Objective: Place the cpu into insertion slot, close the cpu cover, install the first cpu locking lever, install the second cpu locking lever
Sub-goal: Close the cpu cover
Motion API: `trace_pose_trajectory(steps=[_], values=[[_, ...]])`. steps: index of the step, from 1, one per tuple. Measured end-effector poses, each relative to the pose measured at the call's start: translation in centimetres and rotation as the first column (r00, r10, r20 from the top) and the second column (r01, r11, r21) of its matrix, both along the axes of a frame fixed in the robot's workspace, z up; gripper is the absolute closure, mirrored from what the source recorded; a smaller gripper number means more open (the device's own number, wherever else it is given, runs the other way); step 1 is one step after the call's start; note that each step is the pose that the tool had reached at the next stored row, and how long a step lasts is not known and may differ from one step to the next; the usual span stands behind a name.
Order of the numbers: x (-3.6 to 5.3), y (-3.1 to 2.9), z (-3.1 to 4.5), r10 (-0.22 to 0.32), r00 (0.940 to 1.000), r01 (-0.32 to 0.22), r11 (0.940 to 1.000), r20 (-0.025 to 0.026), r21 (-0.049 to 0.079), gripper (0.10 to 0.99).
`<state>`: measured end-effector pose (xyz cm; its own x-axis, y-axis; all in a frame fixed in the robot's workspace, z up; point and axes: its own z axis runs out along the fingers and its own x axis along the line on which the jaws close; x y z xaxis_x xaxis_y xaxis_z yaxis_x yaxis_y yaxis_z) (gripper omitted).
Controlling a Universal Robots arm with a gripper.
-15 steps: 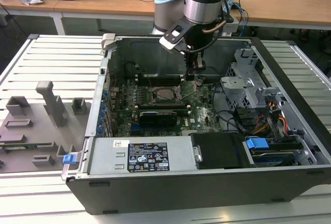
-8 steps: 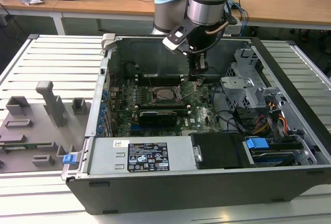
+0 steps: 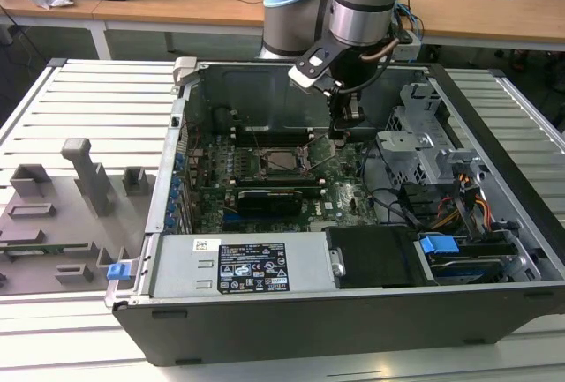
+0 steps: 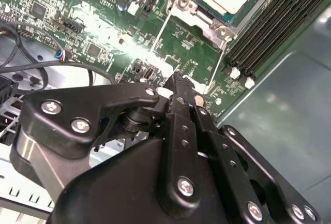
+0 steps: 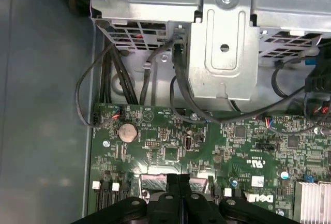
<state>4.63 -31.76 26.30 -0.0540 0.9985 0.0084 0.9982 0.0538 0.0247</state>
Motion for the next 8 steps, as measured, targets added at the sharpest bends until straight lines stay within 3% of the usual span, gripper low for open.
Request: trace_pose_trajectory(steps=[8], values=[[1.0,0.08,-0.18,0.0,1.0,0.0,1.0,0.0,0.0,0.98]])
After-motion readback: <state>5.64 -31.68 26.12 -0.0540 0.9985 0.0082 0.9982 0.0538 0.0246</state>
